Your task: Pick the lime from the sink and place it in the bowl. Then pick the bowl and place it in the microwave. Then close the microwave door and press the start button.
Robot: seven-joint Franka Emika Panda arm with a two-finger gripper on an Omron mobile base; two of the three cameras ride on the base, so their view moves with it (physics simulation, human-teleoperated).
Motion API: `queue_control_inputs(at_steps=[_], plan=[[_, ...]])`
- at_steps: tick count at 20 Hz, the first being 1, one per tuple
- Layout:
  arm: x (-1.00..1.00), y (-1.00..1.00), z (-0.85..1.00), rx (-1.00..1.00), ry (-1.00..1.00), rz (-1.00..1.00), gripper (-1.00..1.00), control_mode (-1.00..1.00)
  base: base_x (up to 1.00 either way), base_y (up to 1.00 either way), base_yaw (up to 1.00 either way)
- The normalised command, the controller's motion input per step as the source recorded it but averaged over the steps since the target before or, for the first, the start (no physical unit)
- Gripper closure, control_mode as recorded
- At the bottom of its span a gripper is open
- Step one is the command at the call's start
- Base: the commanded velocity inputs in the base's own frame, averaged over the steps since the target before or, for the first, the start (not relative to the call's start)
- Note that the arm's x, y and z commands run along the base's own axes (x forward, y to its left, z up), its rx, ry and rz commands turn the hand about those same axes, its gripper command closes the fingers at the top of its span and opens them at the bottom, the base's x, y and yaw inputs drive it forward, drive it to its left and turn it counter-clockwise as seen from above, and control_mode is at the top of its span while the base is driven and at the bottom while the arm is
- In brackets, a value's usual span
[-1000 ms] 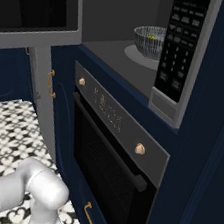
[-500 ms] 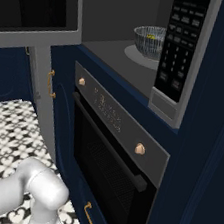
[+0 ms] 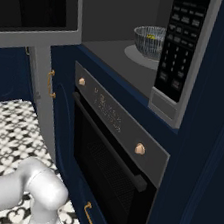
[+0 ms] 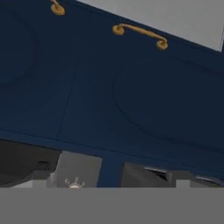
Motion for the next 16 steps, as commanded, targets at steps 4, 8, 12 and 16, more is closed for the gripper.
queue_control_inputs(at_steps=[4, 8, 12, 16], plan=[[0.83, 0.96, 0.05, -0.10, 0.10, 0.01, -1.00, -1.00, 0.00, 0.00, 0.00], [0.21, 0.35, 0.36, -0.04, 0.00, -0.03, -1.00, -1.00, 0.00, 0.00, 0.00], [-0.01, -0.15, 0.71, 0.00, -0.04, -0.02, -1.00, -1.00, 0.00, 0.00, 0.00], [-0.04, -0.59, 0.72, 0.00, -0.08, 0.00, -1.00, -1.00, 0.00, 0.00, 0.00]])
